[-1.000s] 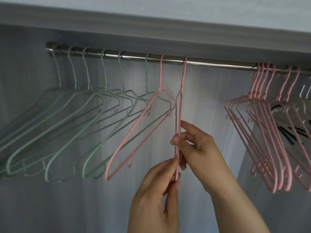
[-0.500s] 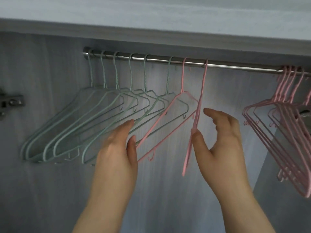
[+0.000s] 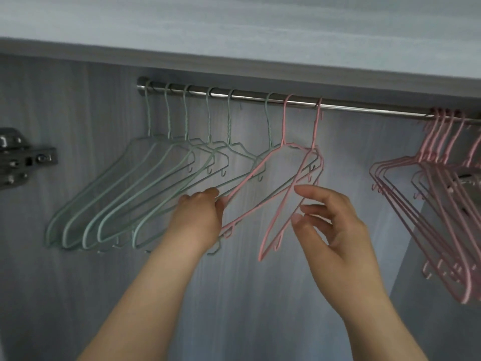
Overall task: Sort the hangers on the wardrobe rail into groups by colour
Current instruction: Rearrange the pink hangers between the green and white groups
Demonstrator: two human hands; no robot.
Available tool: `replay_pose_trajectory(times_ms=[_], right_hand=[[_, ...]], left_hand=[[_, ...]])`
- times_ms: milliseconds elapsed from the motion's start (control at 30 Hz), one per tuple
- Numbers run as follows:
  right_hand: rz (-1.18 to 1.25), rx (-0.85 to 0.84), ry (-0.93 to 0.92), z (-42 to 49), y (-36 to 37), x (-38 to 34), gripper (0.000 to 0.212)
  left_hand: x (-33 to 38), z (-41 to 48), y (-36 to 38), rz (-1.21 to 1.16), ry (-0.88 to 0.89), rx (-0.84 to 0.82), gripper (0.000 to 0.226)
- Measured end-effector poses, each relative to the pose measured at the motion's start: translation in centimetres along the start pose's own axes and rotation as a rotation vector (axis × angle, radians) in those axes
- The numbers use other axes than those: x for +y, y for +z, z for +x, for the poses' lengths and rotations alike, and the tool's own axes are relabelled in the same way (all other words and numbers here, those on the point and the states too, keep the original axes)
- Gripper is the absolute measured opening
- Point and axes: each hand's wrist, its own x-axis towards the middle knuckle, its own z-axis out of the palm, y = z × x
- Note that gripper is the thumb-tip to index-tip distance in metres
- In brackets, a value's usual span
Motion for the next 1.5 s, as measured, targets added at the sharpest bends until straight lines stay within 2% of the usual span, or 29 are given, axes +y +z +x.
replay_pose_trajectory(times_ms=[67, 167, 300, 600, 1000, 1100, 1200, 1300, 1400, 1500], right_hand=[[0.029, 0.006, 0.049, -0.3, -0.4, 0.0, 0.027], [0.069, -0.001, 0.110, -0.7, -0.7, -0.1, 0.024], [0.085, -0.036, 0.166, -1.1, -0.7, 0.1, 0.032], [0.107, -0.058, 0.222, -1.6, -0.3, 0.5, 0.035], [0.086, -0.046, 0.253, -1.9, -0.7, 0.7, 0.033], [0.057, 0.021, 0.248, -2.2, -2.0, 0.7, 0.032], [-0.192, 0.133, 0.124, -2.6, -3.9, 0.9, 0.026], [-0.533, 0.286, -0.001, -2.6, -7.4, 0.8, 0.032], [-0.827, 0.406, 0.047, -2.0, -11.6, 0.5, 0.043], [-1.092, 0.332, 0.219, -1.0, -14.1, 0.8, 0.052]], left_hand=[[-0.1, 0.3, 0.3, -0.120, -0.021, -0.098, 0.038], [0.3, 0.2, 0.7, -0.454, -0.115, -0.214, 0.033], [0.3, -0.3, 1.6, -0.774, -0.224, -0.263, 0.028], [-0.9, -0.8, 0.9, -0.574, -0.129, 0.034, 0.030], [-0.2, -1.8, -0.1, -0.625, -0.103, 0.012, 0.027], [0.1, -2.5, -0.1, -0.503, -0.019, 0.086, 0.025], [1.0, -3.7, -0.4, -0.259, 0.062, 0.160, 0.051], [3.0, -5.2, -1.6, -0.221, 0.263, 0.287, 0.055], [5.9, -6.8, -2.4, -0.485, 0.439, 0.341, 0.044], [9.7, -9.5, -1.3, -0.828, 0.522, 0.153, 0.030]])
